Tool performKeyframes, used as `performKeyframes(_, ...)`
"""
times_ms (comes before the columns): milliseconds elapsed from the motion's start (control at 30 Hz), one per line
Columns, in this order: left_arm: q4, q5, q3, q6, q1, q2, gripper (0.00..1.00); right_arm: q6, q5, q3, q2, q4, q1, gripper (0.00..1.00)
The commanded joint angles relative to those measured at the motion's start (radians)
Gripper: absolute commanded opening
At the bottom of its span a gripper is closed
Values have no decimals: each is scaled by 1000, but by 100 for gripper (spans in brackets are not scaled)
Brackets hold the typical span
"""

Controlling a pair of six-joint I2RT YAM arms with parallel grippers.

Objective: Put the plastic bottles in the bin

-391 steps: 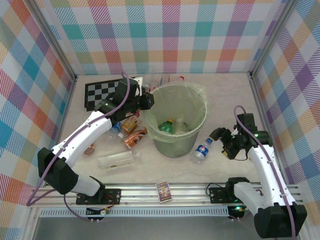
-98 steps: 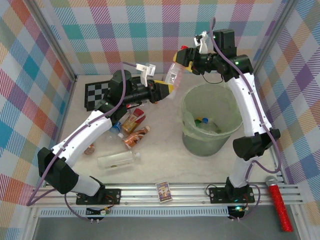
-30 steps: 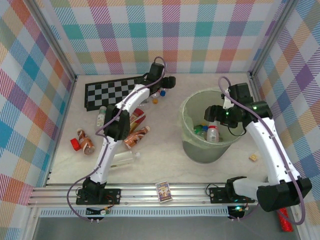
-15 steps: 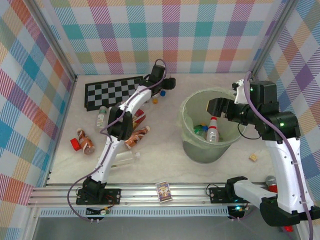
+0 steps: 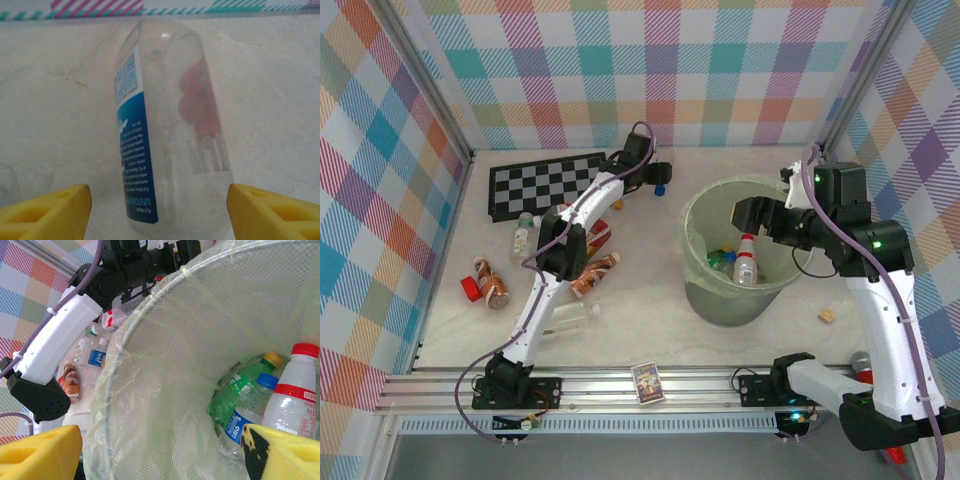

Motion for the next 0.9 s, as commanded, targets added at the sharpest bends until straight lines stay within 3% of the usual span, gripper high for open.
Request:
performKeyframes(0, -70, 16, -11, -15, 1, 37, 70, 17, -8, -11, -1, 24, 8, 83)
performKeyframes(167, -60, 37, -25, -22, -6, 36, 68, 20, 3, -14, -9, 19, 8, 83)
performKeyframes(467, -66, 31, -46, -35, -10, 17, 53, 23, 12, -11, -43, 20, 7, 83)
performKeyframes(867, 168, 109, -429, -83, -12, -293, 41, 27, -8, -11, -40, 51, 7, 83)
